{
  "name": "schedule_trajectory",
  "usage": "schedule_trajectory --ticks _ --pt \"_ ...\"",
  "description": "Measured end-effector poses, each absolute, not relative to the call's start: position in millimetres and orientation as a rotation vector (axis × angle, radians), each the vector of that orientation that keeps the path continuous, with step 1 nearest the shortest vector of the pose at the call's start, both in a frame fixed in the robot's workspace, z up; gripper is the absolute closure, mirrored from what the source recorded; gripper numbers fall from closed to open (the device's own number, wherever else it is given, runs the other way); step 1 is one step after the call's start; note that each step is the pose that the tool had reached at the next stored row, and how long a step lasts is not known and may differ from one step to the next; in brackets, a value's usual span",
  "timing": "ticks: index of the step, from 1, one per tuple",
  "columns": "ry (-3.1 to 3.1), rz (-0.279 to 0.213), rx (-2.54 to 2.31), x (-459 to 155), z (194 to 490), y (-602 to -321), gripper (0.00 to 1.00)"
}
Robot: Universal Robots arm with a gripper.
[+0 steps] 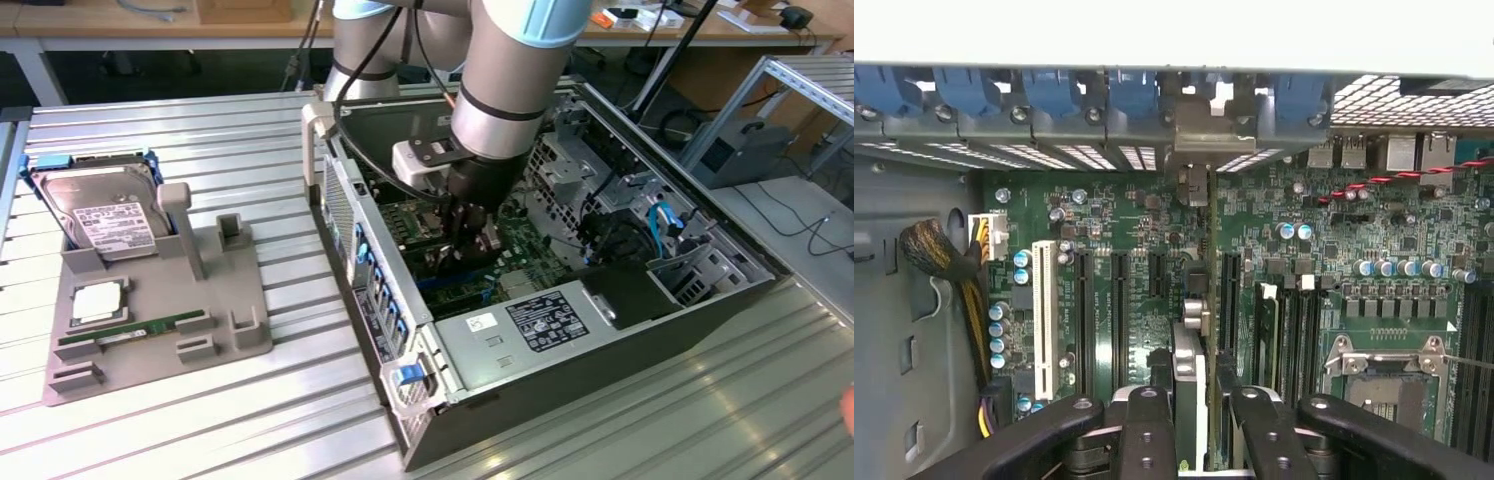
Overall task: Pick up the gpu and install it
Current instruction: 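Insert the gpu into the slot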
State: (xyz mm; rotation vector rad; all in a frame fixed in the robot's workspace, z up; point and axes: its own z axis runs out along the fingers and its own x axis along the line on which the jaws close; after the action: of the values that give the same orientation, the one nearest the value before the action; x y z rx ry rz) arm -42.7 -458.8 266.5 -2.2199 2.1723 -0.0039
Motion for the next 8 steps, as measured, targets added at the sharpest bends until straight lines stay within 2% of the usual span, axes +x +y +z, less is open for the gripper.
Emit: schedule_trajectory --ticks 8 --pt "2.191 -0.003 -2.205 -42.5 261.4 -458.9 0.73"
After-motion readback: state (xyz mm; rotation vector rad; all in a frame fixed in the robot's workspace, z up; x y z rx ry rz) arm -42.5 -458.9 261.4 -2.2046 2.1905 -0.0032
